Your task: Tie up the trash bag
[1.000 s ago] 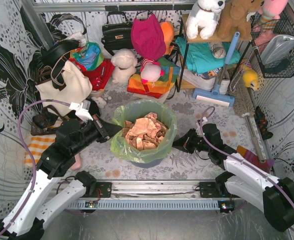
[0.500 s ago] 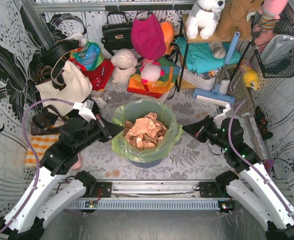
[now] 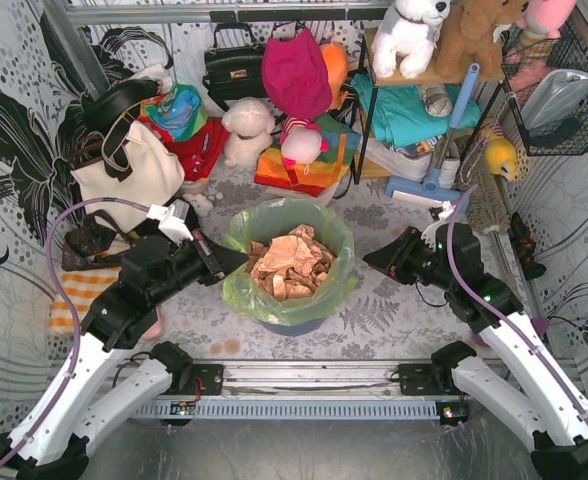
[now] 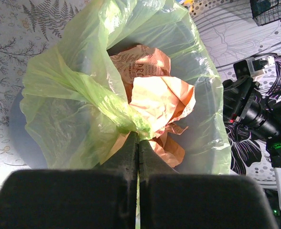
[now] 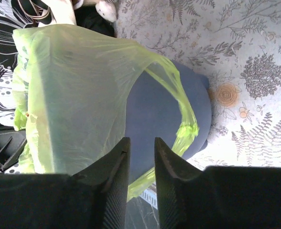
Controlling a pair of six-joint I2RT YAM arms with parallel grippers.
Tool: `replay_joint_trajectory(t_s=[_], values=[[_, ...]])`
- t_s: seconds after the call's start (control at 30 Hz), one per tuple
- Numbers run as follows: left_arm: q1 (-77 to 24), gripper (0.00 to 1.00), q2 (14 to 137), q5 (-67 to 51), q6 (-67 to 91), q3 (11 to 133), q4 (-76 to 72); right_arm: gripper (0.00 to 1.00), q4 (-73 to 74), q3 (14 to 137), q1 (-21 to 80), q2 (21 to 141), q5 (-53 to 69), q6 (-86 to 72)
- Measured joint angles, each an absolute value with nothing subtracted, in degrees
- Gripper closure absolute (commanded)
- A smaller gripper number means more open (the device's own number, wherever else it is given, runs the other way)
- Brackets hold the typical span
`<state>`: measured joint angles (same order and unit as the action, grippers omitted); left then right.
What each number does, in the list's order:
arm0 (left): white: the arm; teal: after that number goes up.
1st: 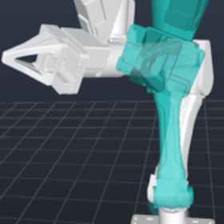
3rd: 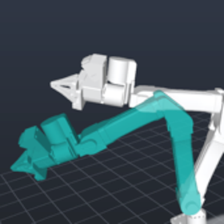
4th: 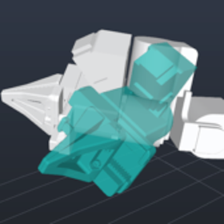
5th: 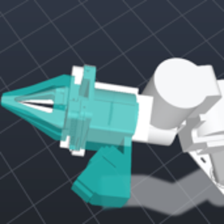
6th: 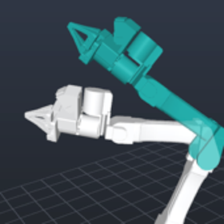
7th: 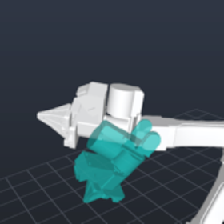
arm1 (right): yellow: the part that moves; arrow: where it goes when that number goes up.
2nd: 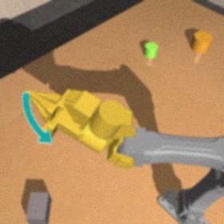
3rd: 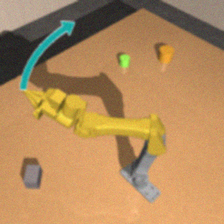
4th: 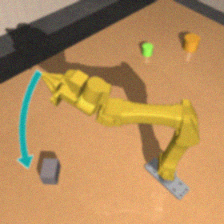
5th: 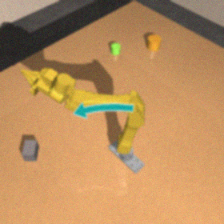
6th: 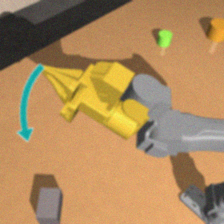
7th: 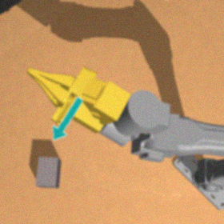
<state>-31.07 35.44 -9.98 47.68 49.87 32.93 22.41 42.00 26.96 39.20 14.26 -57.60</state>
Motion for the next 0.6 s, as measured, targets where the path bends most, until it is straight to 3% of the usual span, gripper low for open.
replay_joint_trajectory(t_s=[0.13, 0.6], values=[[-31.1, 1.00, 35.4, -10.1, 47.7, 49.6, 32.5, 0.53, 22.6, 41.8, 27.0, 40.4, 16.1, -56.9], [-31.1, 1.00, 35.4, -10.2, 47.7, 49.2, 31.6, 0.52, 11.9, 29.4, 27.0, 45.7, 24.8, -58.9]])
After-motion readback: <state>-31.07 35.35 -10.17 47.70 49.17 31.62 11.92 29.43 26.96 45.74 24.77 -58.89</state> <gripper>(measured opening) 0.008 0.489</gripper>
